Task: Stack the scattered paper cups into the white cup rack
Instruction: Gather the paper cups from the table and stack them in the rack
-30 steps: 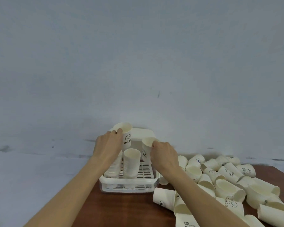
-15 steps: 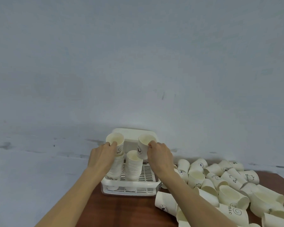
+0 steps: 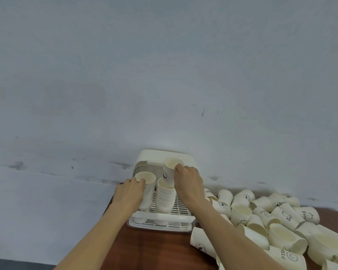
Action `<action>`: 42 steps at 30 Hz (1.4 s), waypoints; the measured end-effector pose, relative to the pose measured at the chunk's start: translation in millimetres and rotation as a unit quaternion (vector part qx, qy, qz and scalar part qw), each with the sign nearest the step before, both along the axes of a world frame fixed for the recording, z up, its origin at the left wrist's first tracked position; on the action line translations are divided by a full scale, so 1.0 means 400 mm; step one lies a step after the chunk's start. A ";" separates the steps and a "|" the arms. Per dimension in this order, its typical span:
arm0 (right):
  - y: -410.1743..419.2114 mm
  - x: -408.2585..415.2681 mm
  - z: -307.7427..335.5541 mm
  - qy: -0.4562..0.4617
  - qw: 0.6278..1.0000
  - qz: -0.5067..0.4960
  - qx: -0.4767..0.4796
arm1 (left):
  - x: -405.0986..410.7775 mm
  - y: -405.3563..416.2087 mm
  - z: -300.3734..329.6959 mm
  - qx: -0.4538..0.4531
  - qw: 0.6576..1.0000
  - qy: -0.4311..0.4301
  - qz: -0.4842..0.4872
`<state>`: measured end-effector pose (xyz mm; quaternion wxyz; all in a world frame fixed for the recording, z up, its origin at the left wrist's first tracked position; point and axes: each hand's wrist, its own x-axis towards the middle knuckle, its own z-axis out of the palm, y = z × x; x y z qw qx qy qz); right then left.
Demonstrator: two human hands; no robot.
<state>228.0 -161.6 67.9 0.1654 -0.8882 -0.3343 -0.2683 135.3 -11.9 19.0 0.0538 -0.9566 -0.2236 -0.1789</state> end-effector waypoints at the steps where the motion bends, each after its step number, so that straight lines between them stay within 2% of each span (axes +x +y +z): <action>1: 0.000 0.000 -0.005 0.000 1.000 0.000 -0.008 | 0.000 -0.001 -0.004 -0.002 1.000 -0.005 -0.003; 11: 0.009 -0.005 -0.061 0.063 0.994 -0.001 -0.086 | 0.004 -0.007 -0.014 -0.026 0.998 -0.050 -0.007; 17: 0.021 -0.011 -0.090 0.091 0.990 -0.006 -0.107 | 0.008 -0.013 -0.023 -0.074 0.995 -0.070 0.017; 22: 0.026 -0.005 -0.104 0.111 0.991 0.001 -0.075 | 0.021 -0.005 -0.045 -0.155 0.984 -0.088 0.028; 26: 0.017 -0.019 -0.120 0.173 0.984 -0.010 0.027 | 0.036 -0.006 -0.070 -0.204 0.974 -0.096 0.026; 29: 0.023 -0.005 -0.153 0.226 0.972 -0.017 0.053 | 0.049 -0.014 -0.084 -0.231 0.965 -0.118 0.030; 35: 0.049 0.042 -0.207 0.396 0.907 0.004 0.143 | 0.085 -0.018 -0.120 -0.280 0.944 -0.168 0.044; 42: 0.090 0.116 -0.293 0.402 0.904 0.035 0.144 | 0.122 -0.021 -0.159 -0.321 0.934 -0.148 0.054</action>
